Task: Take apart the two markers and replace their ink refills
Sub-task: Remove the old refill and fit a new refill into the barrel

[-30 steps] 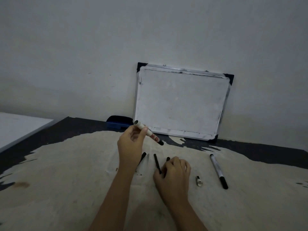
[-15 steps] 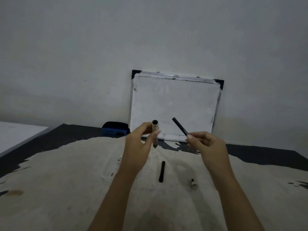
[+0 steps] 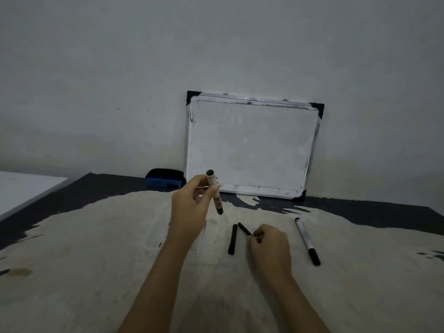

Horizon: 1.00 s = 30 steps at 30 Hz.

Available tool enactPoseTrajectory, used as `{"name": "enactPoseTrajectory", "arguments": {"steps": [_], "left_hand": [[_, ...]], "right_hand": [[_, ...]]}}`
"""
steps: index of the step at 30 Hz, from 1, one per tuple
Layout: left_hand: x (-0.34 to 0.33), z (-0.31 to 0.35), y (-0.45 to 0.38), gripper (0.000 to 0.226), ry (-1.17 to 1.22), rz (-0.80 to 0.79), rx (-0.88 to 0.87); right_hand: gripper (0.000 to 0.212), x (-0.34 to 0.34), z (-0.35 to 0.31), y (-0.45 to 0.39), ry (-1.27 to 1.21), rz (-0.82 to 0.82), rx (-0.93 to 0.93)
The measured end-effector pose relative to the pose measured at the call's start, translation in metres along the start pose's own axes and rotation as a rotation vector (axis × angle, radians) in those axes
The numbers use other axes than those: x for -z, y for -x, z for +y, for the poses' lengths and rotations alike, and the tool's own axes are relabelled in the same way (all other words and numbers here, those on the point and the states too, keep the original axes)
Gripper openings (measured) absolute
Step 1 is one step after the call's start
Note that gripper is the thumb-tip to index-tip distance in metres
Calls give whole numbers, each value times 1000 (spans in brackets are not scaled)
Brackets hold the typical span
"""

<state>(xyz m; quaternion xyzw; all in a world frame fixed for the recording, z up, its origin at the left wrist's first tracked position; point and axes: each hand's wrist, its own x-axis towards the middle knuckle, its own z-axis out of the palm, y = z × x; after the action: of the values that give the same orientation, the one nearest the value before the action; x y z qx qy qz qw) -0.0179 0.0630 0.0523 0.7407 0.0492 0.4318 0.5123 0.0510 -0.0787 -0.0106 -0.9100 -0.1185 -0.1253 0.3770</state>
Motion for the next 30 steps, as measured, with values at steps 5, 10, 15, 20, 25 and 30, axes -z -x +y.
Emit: {"name": "enactPoseTrajectory", "arguments": {"steps": [5,10,15,20,25,30], "left_hand": [[-2,-8,1,14,-16,-14,13],[2,-1,1,5,-7,-3,-66],[6,6,-1,13,-99,0,-166],[10,-8,-4,29,-312,-85,-243],[12,-18,-6,34,-517,-151,-281],[16,-12,-9,37,-552,-147,-323]], "right_hand": [[6,-1,0,-1,-22,27,8],[5,2,-1,-2,-83,41,-16],[4,11,-2,-8,-153,61,-22],[3,31,-6,-14,-304,82,-26],[5,63,-15,-20,-479,85,-26],[6,98,-26,-22,-709,-42,6]]}}
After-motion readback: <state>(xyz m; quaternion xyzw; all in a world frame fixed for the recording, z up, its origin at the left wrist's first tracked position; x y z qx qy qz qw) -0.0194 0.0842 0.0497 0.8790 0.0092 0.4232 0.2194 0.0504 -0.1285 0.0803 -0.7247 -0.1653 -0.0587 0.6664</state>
